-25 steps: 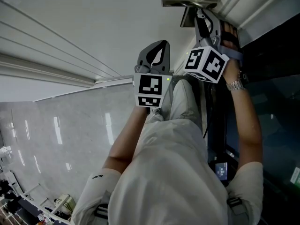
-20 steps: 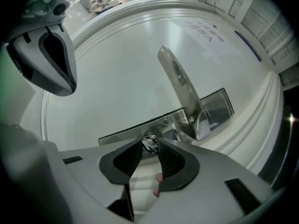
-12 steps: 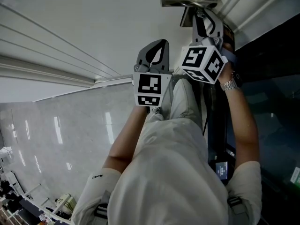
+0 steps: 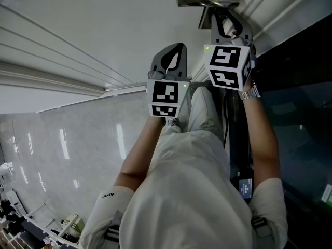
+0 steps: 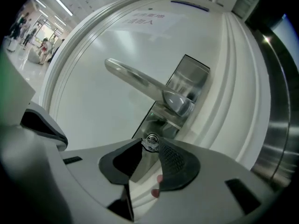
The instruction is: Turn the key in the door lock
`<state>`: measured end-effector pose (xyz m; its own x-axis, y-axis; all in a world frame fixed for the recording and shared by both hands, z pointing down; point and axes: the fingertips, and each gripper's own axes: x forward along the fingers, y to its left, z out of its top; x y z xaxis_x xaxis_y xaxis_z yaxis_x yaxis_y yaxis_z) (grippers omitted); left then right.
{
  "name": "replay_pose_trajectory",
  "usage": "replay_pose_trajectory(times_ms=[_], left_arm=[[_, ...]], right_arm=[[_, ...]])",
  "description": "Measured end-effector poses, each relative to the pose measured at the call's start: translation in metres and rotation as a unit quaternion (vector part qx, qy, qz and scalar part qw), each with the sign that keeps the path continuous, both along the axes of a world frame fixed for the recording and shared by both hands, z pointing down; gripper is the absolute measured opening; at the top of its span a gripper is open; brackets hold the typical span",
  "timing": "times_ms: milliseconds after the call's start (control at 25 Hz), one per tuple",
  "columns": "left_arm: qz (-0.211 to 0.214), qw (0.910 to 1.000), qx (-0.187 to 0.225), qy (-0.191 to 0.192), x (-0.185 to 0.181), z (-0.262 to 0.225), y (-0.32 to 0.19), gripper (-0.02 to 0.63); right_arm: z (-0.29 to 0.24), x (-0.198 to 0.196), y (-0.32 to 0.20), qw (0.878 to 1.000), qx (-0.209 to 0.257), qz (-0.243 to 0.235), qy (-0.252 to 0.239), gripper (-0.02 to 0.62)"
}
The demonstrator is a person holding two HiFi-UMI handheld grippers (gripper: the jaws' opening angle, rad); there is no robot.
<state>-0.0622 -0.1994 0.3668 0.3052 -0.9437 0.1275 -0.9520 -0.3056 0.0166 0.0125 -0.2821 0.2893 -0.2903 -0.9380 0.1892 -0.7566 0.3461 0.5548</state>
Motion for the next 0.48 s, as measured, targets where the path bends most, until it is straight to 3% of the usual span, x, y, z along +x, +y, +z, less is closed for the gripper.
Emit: replay_pose_trajectory(times_ms=[280, 480], left_arm=[[-0.002, 1.0, 0.0, 0.0, -0.0013, 0.0002, 0.0024, 0.008], [-0.003, 1.0, 0.0, 0.001, -0.0025, 0.0, 0.0033, 0.008]], right_arm=[[0.0009, 0.0038, -0.0025, 0.99, -0.061, -0.003, -0.129, 0.107], [0.0013, 0.0051, -0.0027, 0.987, -0.071, 0.0, -0.143, 0.107]])
